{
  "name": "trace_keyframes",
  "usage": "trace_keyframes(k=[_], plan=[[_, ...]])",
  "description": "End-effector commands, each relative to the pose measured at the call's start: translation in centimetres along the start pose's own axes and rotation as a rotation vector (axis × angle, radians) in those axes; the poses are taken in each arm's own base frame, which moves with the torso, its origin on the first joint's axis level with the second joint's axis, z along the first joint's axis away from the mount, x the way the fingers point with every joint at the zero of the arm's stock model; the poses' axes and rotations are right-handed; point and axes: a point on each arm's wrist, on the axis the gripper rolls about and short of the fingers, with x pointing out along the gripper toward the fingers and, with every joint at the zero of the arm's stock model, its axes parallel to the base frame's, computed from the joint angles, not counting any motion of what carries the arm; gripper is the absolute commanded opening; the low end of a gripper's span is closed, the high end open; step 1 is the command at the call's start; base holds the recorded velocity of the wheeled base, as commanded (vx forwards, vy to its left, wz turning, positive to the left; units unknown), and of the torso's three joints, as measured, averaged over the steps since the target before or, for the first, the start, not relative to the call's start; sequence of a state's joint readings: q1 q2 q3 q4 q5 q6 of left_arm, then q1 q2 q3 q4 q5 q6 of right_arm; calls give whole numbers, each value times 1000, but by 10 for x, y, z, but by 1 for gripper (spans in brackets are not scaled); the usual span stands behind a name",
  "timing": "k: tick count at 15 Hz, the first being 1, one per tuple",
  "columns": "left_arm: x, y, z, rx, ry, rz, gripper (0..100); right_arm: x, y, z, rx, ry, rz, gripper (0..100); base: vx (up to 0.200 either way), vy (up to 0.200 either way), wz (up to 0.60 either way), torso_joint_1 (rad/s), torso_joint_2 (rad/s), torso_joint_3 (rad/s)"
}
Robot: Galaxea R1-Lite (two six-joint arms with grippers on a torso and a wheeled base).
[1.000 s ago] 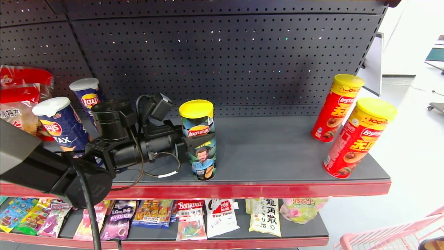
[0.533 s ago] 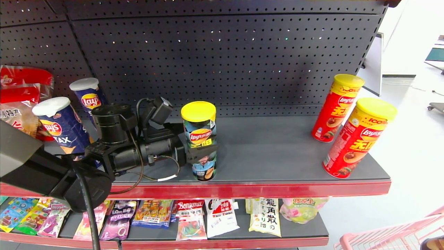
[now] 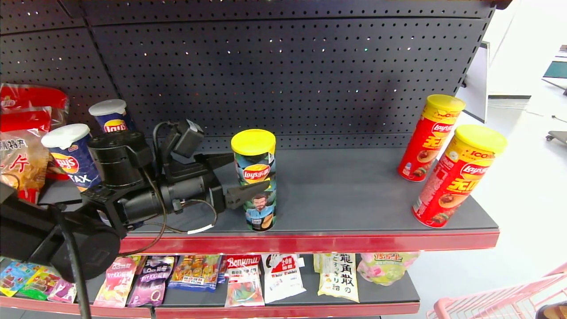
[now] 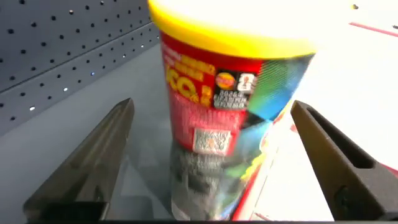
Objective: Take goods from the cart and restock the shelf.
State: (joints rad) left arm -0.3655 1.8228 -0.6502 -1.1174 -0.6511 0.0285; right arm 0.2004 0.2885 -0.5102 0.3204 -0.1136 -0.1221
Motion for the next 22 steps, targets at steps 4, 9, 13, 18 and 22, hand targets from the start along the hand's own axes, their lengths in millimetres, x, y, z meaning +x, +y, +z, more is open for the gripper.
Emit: trace_keyframes(k=[4,9,13,18,22], plan=[[-34,-23,-7,-30,39,11,100,0,0,1,-1,-1,1,0,0,0,0,0,0,0],[-69,-19,-24,-26,25,112,100,1,1,-3,-3,11,8,0,0,0,0,0,0,0],[-99,-33,-32,-20,31,393,100,8,2,-9,-9,66,-2,0,0,0,0,0,0,0],[-146,-71,-28,-40,10,703,100,45,4,5,-49,170,8,0,0,0,0,0,0,0],[-168,-87,0,-59,7,776,100,55,6,8,-47,203,46,0,0,0,0,0,0,0]])
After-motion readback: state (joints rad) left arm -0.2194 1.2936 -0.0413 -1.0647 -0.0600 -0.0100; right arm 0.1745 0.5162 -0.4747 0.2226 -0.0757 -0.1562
